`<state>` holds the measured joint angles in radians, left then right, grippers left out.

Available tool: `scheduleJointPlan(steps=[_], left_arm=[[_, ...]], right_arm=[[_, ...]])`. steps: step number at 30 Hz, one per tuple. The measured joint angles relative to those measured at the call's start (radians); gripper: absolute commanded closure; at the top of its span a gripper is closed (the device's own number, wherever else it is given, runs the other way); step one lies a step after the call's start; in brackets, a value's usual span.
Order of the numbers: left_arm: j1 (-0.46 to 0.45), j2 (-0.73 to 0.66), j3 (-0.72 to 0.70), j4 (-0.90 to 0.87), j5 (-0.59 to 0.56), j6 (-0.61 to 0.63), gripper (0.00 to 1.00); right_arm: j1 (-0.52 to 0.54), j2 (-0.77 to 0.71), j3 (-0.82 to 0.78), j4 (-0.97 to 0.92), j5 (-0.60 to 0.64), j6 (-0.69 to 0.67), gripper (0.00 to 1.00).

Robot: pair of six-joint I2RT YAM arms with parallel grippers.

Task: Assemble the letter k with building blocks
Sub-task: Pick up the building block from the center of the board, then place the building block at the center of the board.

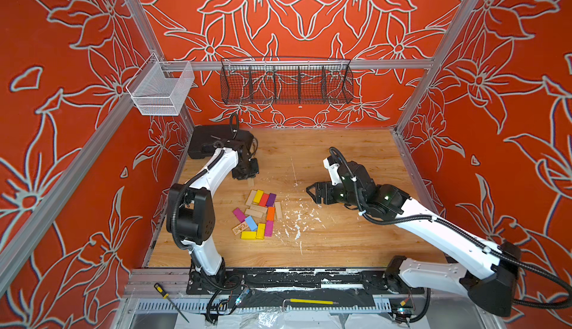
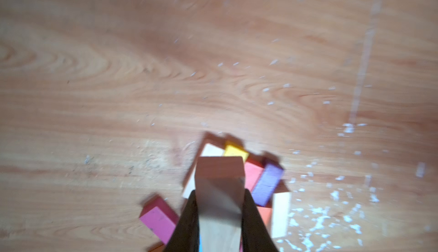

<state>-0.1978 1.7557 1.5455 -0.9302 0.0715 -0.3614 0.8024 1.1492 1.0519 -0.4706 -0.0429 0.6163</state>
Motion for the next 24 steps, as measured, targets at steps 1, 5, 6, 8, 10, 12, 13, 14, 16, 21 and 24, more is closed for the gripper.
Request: scheduleJointPlan(steps=[1, 5, 6, 8, 10, 12, 13, 14, 16, 21, 24], left_arm=[[-0.017, 0.008, 0.036, -0.005, 0.006, -0.004, 0.84], [-0.072, 0.092, 0.201, -0.031, 0.020, -0.018, 0.85], [-0.084, 0.127, 0.248, -0.037, 0.021, -0.021, 0.85], [-0.107, 0.203, 0.333, -0.051, 0.021, -0.024, 0.85], [-0.127, 0.290, 0.417, -0.069, 0.021, -0.028, 0.85], [-0.144, 0.371, 0.494, -0.088, 0.025, -0.032, 0.86], [-0.152, 0.412, 0.531, -0.095, 0.028, -0.035, 0.86], [-0.159, 0.448, 0.567, -0.109, 0.031, -0.037, 0.86], [-0.176, 0.532, 0.658, -0.137, 0.037, -0.044, 0.86], [-0.211, 0.709, 0.879, -0.212, 0.041, -0.051, 0.87], [-0.225, 0.772, 0.943, -0.235, 0.047, -0.056, 0.87]], right_arm=[[0.000, -0.002, -0.003, 0.001, 0.008, 0.002, 0.14], [0.000, -0.009, -0.008, -0.001, 0.025, 0.012, 0.14], [0.000, -0.012, -0.010, -0.002, 0.030, 0.015, 0.14], [0.000, -0.020, -0.014, -0.003, 0.037, 0.020, 0.14], [0.000, -0.030, -0.023, -0.004, 0.043, 0.024, 0.14], [0.000, -0.038, -0.030, -0.005, 0.048, 0.029, 0.14], [0.000, -0.042, -0.033, -0.005, 0.051, 0.032, 0.14], [0.000, -0.045, -0.036, -0.005, 0.055, 0.034, 0.14], [0.000, -0.048, -0.040, -0.006, 0.061, 0.040, 0.14], [0.000, -0.050, -0.042, -0.008, 0.064, 0.044, 0.14], [0.000, -0.050, -0.046, -0.011, 0.066, 0.044, 0.14]])
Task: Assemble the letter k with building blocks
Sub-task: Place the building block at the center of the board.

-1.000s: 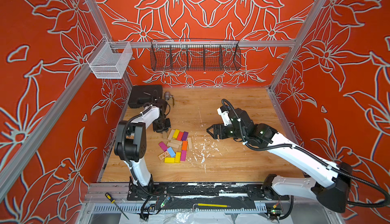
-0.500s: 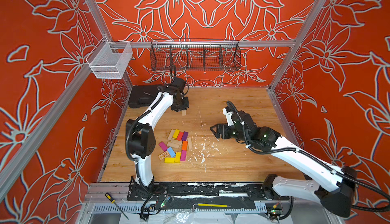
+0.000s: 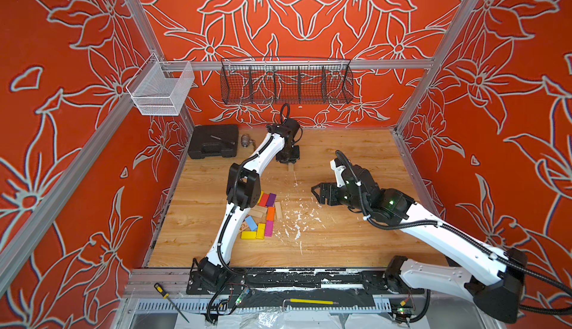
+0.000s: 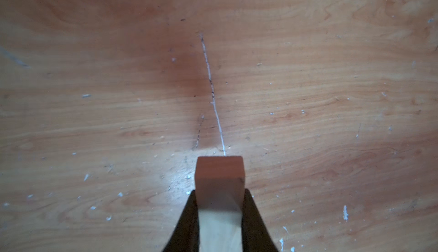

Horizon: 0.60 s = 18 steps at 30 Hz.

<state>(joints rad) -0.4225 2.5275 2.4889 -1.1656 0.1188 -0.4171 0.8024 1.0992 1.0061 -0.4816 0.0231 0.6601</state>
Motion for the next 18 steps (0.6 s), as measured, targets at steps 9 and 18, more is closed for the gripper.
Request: scheduleJointPlan(steps=[9, 18], left_arm=[[-0.002, 0.050, 0.011, 0.000, -0.005, -0.019, 0.87], [-0.001, 0.081, 0.011, 0.006, -0.042, -0.026, 0.85]], right_arm=[[0.000, 0.000, -0.012, 0.000, 0.001, 0.003, 0.14], [0.000, 0.000, -0.013, 0.000, 0.000, 0.004, 0.14]])
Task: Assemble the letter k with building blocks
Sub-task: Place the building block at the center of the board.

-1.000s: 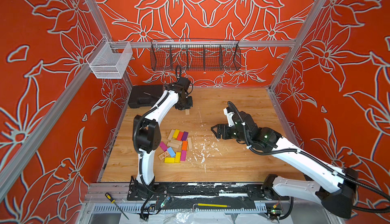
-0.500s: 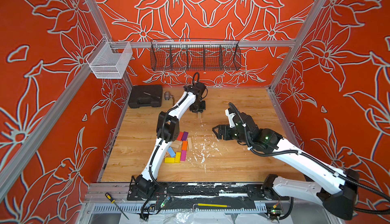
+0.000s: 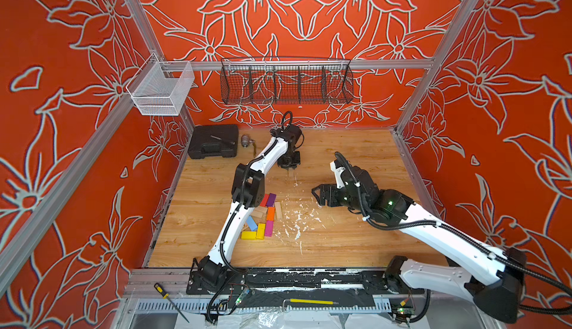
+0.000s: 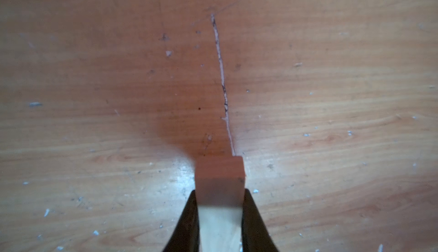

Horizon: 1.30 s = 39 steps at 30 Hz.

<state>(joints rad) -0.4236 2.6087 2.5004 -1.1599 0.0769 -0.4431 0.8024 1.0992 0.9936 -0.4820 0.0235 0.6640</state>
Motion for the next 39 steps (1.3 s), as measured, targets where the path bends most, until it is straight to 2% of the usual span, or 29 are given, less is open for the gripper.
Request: scheduleJointPlan(steps=[20, 26, 39], left_arm=[[0.000, 0.016, 0.007, -0.006, -0.054, 0.004, 0.74], [0.000, 0.023, 0.007, -0.006, -0.056, 0.001, 0.67], [0.000, 0.019, 0.001, 0.005, -0.042, -0.003, 0.59]], right_arm=[[0.000, 0.000, -0.011, 0.000, 0.003, 0.007, 0.14], [0.000, -0.002, -0.015, 0.000, 0.005, 0.012, 0.14], [0.000, -0.024, -0.028, 0.000, 0.023, 0.021, 0.14]])
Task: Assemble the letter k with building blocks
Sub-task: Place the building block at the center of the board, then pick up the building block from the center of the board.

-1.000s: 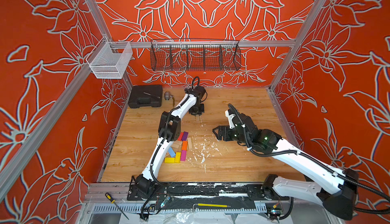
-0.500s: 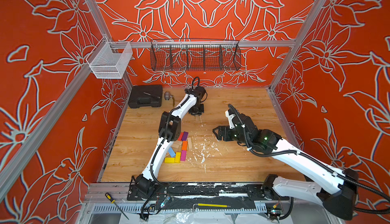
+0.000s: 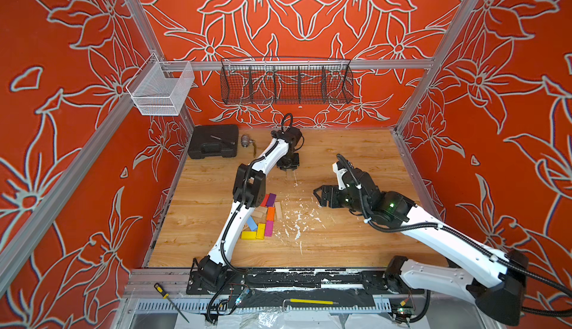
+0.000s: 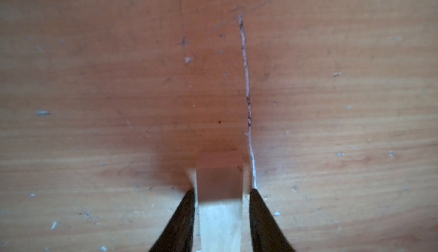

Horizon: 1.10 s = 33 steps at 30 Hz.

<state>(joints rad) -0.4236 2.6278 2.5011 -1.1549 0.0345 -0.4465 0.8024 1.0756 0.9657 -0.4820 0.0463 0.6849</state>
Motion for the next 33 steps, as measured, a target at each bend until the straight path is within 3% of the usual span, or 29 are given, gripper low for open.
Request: scheduleJointPlan(steps=[8, 12, 16, 26, 29, 33], left_arm=[[0.013, -0.204, -0.206, 0.076, 0.062, 0.002, 0.52], [0.044, -0.414, -0.336, 0.121, 0.121, 0.007, 0.48], [0.078, -0.705, -0.586, 0.200, 0.143, 0.014, 0.40], [0.081, -1.255, -1.076, 0.237, 0.044, 0.104, 0.05], [0.082, -1.413, -1.205, 0.245, 0.000, 0.155, 0.00], [0.082, -1.601, -1.349, 0.254, -0.026, 0.265, 0.03]], right_arm=[[0.000, 0.010, 0.000, -0.001, 0.003, -0.001, 0.14], [0.000, 0.050, 0.008, -0.003, -0.010, -0.006, 0.15], [0.000, 0.139, 0.067, -0.015, -0.055, -0.024, 0.17], [0.019, 0.441, 0.252, -0.040, -0.168, -0.072, 0.21], [0.039, 0.536, 0.301, -0.051, -0.179, -0.080, 0.26], [0.069, 0.657, 0.364, -0.060, -0.182, -0.086, 0.32]])
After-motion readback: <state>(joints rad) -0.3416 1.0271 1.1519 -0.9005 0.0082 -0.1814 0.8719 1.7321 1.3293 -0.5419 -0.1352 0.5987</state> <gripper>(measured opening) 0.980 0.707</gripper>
